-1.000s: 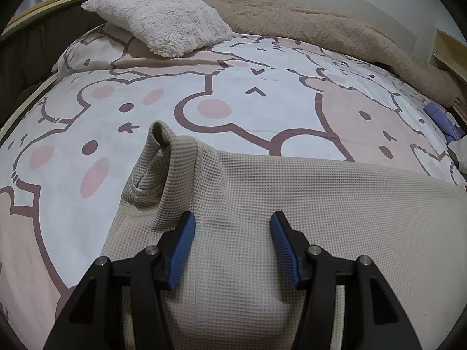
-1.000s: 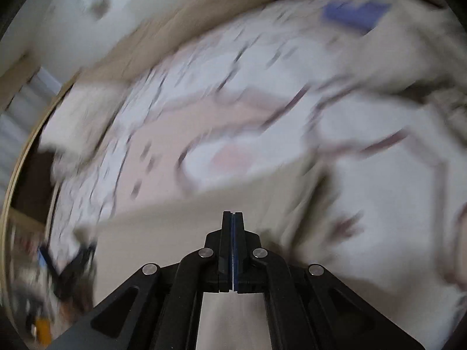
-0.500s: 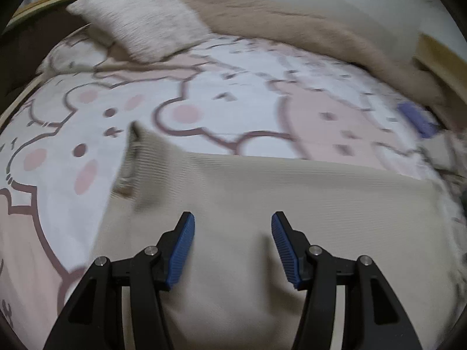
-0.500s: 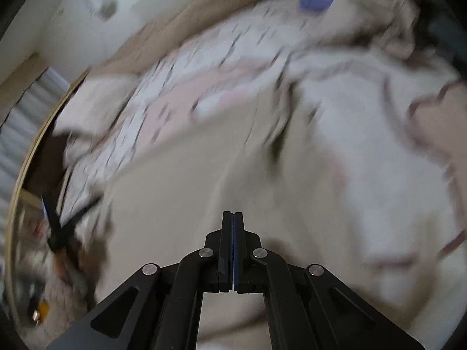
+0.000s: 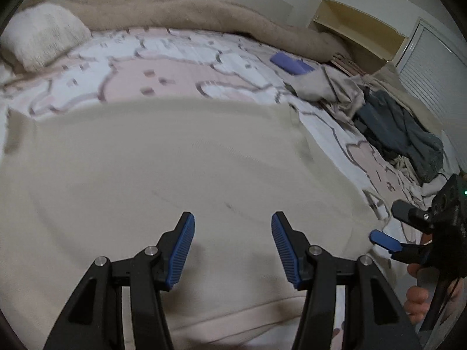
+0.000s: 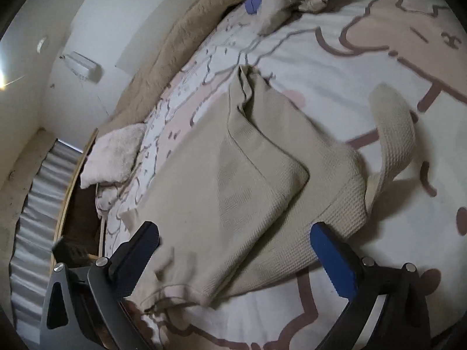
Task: Fold clothes
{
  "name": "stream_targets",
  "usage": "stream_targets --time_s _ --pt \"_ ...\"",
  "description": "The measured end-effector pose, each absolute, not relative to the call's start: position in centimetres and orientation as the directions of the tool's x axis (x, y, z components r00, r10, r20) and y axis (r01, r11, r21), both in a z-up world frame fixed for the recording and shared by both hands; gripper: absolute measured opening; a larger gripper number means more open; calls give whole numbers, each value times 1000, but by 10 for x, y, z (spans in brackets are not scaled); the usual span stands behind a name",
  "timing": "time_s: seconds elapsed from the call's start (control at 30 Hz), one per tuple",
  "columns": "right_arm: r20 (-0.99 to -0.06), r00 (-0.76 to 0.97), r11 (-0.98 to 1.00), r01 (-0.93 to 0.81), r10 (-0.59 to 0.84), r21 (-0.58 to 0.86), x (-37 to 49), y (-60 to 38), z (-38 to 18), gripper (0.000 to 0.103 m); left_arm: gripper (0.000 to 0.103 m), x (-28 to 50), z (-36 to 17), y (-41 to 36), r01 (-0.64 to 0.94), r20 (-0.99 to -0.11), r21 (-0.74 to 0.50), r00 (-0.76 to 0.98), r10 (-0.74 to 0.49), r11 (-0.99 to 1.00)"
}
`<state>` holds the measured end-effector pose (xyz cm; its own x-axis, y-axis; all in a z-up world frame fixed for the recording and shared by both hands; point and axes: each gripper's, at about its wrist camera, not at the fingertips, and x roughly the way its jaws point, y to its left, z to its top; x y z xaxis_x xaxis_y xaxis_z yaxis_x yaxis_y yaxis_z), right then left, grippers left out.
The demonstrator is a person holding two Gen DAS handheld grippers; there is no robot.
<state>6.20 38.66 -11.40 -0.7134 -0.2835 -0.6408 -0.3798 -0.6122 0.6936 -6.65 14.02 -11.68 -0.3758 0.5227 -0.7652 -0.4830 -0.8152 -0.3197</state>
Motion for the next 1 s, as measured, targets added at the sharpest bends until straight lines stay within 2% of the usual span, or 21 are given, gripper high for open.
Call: stream_targets --time_s 0.07,0.23,0.3,0.37,0.4,0.47,0.73,0.87,1.0 --pt "-652 -704 -603 -398 -283 691 55 386 -124 103 55 -65 -134 145 -473 -789 -317 -350 505 -822" --pt "-671 -689 -623 -405 -274 670 45 384 -128 102 55 -53 -147 148 -510 -769 -271 -395 502 -817" --pt "-686 -682 -657 -400 -253 639 40 381 -126 85 57 -47 -149 153 -529 -764 -230 -421 488 -817" --pt "-706 -674 -702 -394 -218 593 35 376 -122 61 64 -46 -150 156 -548 -760 -209 -430 487 -810" --pt "-709 -673 -703 -398 -212 589 35 377 -121 56 67 -45 -150 158 -555 -759 -202 -432 487 -807" --pt "-713 -671 -703 -408 -202 583 34 378 -118 36 67 -46 -151 156 -559 -755 -203 -433 491 -804" --pt "-728 -673 -620 -518 -131 590 64 402 -100 36 68 -48 -152 144 -553 -729 -272 -416 544 -788" --pt "-810 -587 -601 -651 12 463 83 421 -97 36 68 -49 -152 143 -552 -723 -286 -412 555 -783" --pt "-755 -654 -588 -590 -56 554 88 420 -82 36 68 -50 -152 140 -549 -714 -309 -405 571 -776"
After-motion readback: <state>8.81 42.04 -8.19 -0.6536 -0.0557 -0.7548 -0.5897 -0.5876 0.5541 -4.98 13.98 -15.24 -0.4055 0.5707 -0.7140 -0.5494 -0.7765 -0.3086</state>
